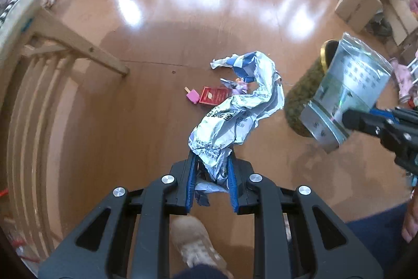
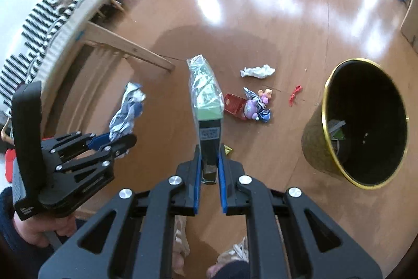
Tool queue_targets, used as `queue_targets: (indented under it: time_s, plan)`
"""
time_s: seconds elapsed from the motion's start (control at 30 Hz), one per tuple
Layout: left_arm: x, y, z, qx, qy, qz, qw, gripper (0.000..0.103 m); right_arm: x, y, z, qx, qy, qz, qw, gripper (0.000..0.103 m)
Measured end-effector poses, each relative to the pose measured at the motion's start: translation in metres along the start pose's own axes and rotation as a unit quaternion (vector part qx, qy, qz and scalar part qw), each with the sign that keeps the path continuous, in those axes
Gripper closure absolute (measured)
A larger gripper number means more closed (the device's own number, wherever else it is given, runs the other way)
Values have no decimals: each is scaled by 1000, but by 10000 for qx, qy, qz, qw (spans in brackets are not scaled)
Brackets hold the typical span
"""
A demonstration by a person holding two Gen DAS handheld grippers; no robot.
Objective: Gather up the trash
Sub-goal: 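Grasp the silver foil with the left tool while the right tool grasps the grey-green packet, then carry foil and packet over the bin and open both tools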
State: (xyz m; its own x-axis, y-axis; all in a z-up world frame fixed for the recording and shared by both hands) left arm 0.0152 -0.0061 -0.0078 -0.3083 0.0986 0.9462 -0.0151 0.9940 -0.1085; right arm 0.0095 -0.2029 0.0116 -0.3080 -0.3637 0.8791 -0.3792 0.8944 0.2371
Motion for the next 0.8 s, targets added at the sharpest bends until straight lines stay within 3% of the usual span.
queue_targets:
  time_s: [0.2,0.8]
  plan:
    - [43,-3,32,-3,-657,-125,9978,83,18,-2,21,-237,-244,-277,9990,91]
    - [44,-12,18,69,-816,-19,9966,83,-5,-2,18,-139,-86,-168,9997,91]
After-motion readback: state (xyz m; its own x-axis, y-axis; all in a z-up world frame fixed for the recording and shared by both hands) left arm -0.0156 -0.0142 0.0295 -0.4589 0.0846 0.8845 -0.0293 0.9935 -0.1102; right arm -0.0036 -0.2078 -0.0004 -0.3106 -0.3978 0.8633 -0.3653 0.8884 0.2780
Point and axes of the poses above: each gripper's, at about its wrist camera, not at the fingertips, and x roughly against the way its jaws point, y to its left, z to its underside, the point moved 2 cm from there along -x, roughly the way its jaws point, and after that the axes turned 10 degrees about x, right-handed, at the moved point
